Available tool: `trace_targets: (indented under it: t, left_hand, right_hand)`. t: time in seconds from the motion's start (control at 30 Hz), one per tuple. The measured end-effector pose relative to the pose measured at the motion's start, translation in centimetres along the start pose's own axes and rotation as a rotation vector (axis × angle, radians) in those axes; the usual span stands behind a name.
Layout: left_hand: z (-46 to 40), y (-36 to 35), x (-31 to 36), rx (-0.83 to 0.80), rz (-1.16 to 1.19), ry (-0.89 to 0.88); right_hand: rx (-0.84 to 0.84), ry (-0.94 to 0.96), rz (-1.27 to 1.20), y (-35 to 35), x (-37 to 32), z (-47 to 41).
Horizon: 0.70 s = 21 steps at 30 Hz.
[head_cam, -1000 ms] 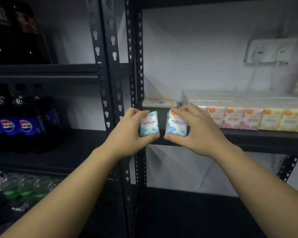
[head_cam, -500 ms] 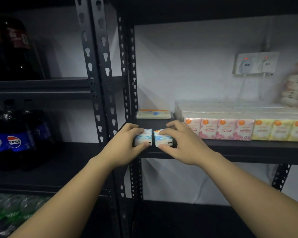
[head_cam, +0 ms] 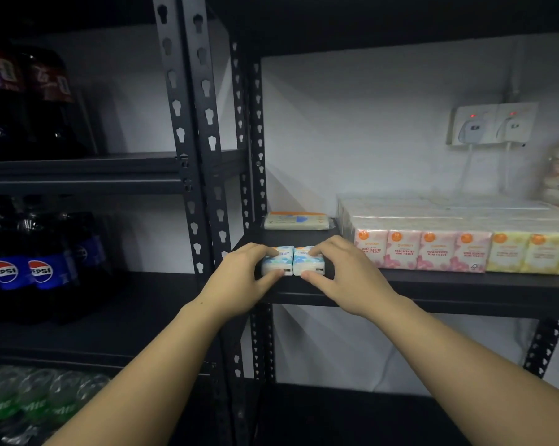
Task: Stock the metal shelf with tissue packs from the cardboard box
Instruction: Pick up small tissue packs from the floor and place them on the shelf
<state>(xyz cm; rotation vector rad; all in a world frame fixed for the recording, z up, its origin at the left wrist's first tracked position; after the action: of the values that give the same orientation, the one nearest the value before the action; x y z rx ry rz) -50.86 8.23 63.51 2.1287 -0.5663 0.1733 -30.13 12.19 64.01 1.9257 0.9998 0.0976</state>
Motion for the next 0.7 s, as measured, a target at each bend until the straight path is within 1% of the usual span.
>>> trace_targets:
  t: [0.17,0.3,0.4,0.5,0.57,0.7]
  left_hand:
    - [-0.2,0.3,0.9,0.051,0.009,-0.033]
    - [-0.6,-0.2,3.1,0.089,-0.094,-0.114]
    - [-1.1,-1.1,4.4,0.051,-0.185,-0.152]
    - [-1.7,-1.4,4.5,0.025,-0.232,-0.138]
    - [-2.4,-1.5,4.2,0.009,-0.238,-0.122]
    - [-4.2,-2.0,3.3,-0.046,-0.239,-0.096]
  right_hand:
    - [0.002,0.044,0.029,0.8,-0.2,-0.1]
    - [0.106,0.108,0.053,3.1,-0.3,-0.5]
    - [0.19,0.131,0.14,4.9,0.2,-1.3]
    - [0.239,0.063,0.256,6.8,1.6,-2.1]
    - [0.244,-0.022,0.317,7.9,3.0,-2.5]
    - [0.16,-0.205,0.347,8.6,6.2,-3.3]
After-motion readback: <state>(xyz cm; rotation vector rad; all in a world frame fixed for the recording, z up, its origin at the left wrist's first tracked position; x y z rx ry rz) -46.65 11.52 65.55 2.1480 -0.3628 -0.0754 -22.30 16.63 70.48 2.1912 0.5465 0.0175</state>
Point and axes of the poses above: each hand's wrist, its own z-axis away from the middle knuckle, its own y-axis out of the back of the hand, x = y × z, the point moved 5 cm from there along -z, towards the middle knuckle, and after that the axes turned 1 degree about -z, right-handed, at the moved point
